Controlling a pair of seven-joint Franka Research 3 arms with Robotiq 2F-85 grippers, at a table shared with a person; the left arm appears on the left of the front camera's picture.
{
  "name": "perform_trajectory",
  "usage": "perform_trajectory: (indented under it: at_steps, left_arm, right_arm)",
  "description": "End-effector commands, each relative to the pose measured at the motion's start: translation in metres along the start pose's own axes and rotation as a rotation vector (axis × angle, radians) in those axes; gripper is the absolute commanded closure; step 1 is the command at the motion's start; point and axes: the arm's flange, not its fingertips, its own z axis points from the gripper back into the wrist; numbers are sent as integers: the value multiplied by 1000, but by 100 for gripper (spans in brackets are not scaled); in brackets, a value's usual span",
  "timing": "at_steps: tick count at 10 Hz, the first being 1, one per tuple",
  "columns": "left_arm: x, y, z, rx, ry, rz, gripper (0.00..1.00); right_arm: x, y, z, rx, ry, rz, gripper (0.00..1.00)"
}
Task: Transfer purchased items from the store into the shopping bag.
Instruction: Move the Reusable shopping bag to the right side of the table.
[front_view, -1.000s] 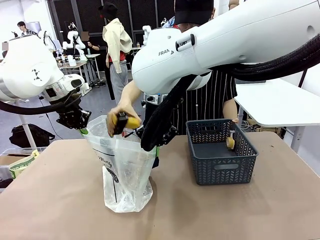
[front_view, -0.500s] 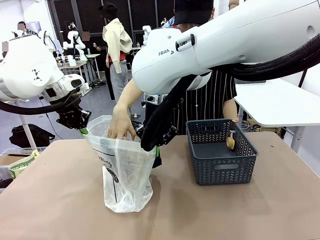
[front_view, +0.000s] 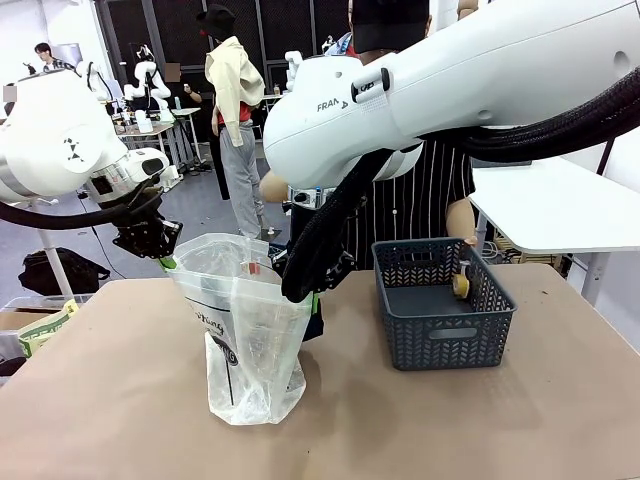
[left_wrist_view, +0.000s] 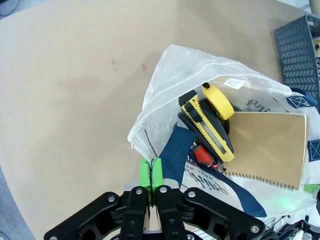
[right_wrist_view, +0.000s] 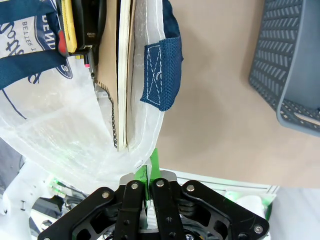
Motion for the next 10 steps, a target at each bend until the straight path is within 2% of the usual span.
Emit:
perform_trajectory:
  at_steps: [1, 10]
  left_arm:
    - [-4, 2, 1, -2, -13, 7, 100]
    - [-4, 2, 1, -2, -13, 7, 100]
  right_arm:
    - [-4, -4, 0, 14, 1, 7, 100]
    - [-4, -4, 0, 14, 1, 7, 100]
